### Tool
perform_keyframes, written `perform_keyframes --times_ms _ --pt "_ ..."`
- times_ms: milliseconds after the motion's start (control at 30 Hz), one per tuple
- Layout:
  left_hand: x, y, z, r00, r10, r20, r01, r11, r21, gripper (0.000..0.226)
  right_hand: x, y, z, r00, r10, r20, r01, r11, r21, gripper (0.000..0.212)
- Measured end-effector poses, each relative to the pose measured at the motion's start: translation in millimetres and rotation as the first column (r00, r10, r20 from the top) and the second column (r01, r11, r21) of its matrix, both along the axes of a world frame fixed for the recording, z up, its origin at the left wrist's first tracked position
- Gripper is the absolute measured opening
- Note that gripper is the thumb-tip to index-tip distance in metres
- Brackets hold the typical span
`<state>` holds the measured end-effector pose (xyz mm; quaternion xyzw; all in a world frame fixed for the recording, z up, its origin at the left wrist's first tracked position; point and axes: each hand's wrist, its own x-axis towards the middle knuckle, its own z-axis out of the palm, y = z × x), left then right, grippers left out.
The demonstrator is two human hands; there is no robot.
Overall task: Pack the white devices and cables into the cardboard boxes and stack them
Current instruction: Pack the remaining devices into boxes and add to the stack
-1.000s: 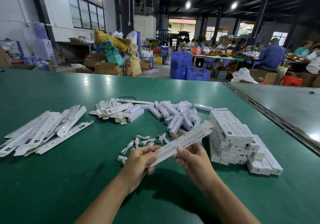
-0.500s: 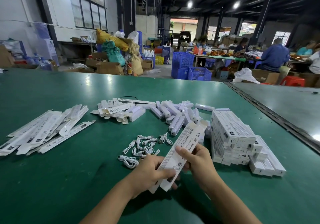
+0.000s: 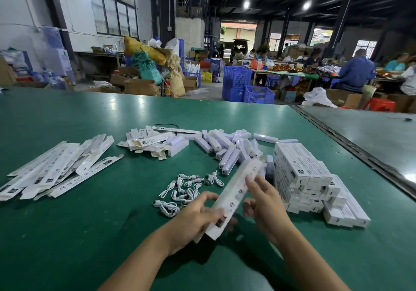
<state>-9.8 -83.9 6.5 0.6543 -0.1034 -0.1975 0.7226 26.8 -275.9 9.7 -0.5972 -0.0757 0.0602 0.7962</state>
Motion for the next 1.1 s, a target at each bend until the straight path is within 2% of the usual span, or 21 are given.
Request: perform_keyframes --times_ms 67,133,267,400,467,567,633,733,833,933,1100 --pt "1 -2 1 0.996 0.042 -0.079 -0.055 0.984 -0.172 0.049 -2 1 0 0.995 0.079 0.062 -0.078 0.997 -0.016 0.061" --pt "3 -4 -1 0.99 0.066 -0.122 -0.097 0.957 -0.274 0.049 -6 6 0 0.988 0.065 0.143 -0.048 0.992 -0.119 0.07" --pt "10 -1 -6 0.983 0.143 -0.113 -0.174 0.92 -0.352 0.052 -12 12 0 0.952 0.089 0.294 0.02 0.936 -0.351 0.057" --pt "13 4 -8 0.968 0.233 -0.091 -0.25 0.897 -0.366 0.043 -16 17 -3 0.856 0.206 0.475 0.146 0.783 -0.604 0.061" --pt "14 4 -10 0.956 0.287 -0.057 -0.29 0.91 -0.295 0.043 -15 19 -4 0.812 0.232 0.536 0.212 0.738 -0.64 0.064" --pt "10 3 -11 0.93 0.343 0.135 -0.348 0.937 0.018 0.047 -15 20 -5 0.756 0.231 0.612 0.305 0.704 -0.642 0.058" --pt "8 2 -11 0.925 0.309 0.222 -0.34 0.933 0.116 0.046 -16 19 -3 0.753 0.233 0.615 0.31 0.699 -0.645 0.055" --pt "8 3 -12 0.937 0.237 0.258 -0.297 0.927 0.228 0.049 -15 17 -3 0.736 0.263 0.624 0.314 0.684 -0.659 0.055" --pt "10 3 -15 0.931 0.166 0.325 -0.261 0.925 0.275 0.048 -14 18 -5 0.74 0.291 0.606 0.296 0.669 -0.682 0.055" --pt "11 0 -15 0.872 0.211 0.441 -0.332 0.918 0.218 0.031 -15 21 -6 0.773 0.26 0.578 0.26 0.701 -0.663 0.055" --pt "11 0 -12 0.835 0.209 0.509 -0.364 0.904 0.226 0.042 -16 25 -5 0.765 0.24 0.597 0.308 0.678 -0.667 0.06"
